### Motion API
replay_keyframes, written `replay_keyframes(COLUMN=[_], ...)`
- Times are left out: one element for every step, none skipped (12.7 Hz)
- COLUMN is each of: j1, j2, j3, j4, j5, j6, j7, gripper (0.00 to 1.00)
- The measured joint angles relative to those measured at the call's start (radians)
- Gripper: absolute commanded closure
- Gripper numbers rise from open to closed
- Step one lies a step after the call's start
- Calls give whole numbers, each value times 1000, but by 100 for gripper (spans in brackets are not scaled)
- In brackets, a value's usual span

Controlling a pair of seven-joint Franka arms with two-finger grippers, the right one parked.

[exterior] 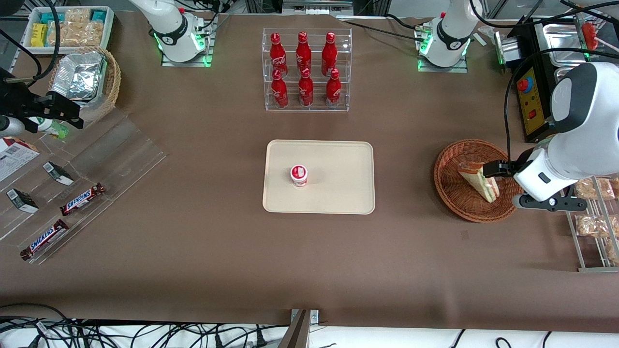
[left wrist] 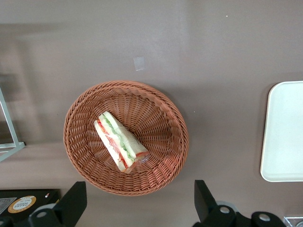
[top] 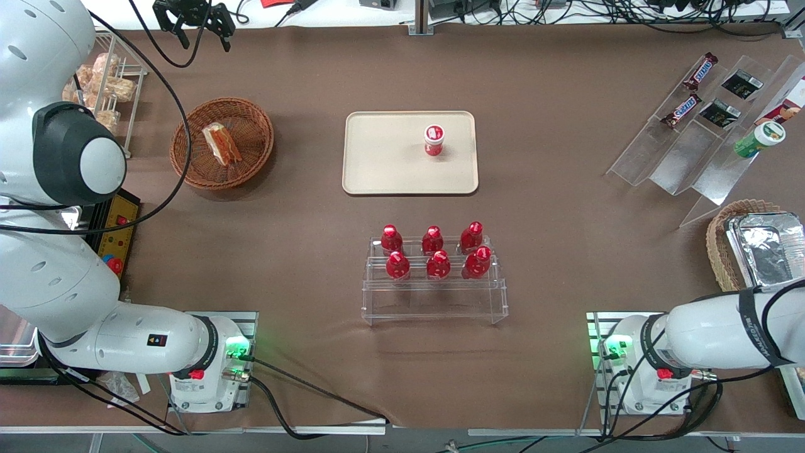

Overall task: Place sandwich from basket to tray
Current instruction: 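Lower the open left gripper over the wrapped sandwich in the basket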

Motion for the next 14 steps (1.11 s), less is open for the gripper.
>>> replay_keyframes(j1=[0, 0, 0, 0, 0, 0, 1, 7, 20, 39, 57, 75, 91, 105], j2=[0, 0, 0, 0, 0, 0, 2, 7, 14, 25, 40, 60, 80, 96], j3=[0, 0, 0, 0, 1, 3, 10, 17, 22, 24, 25, 26, 26, 26], j4=[0, 0, 1, 1, 1, 1, 1, 1, 0, -1, -5, -17, -41, -75], j5=[0, 0, 0, 0, 0, 0, 0, 0, 0, 0, 0, 0, 0, 0], j6=[0, 0, 0, 0, -1, -1, -3, -4, -5, -6, -7, -6, 9, 54], j7=[1, 3, 5, 5, 5, -2, -31, -95, -167, -227, -268, -299, -327, -357], gripper=[0, 0, 0, 0, 0, 0, 0, 0, 0, 0, 0, 0, 0, 0])
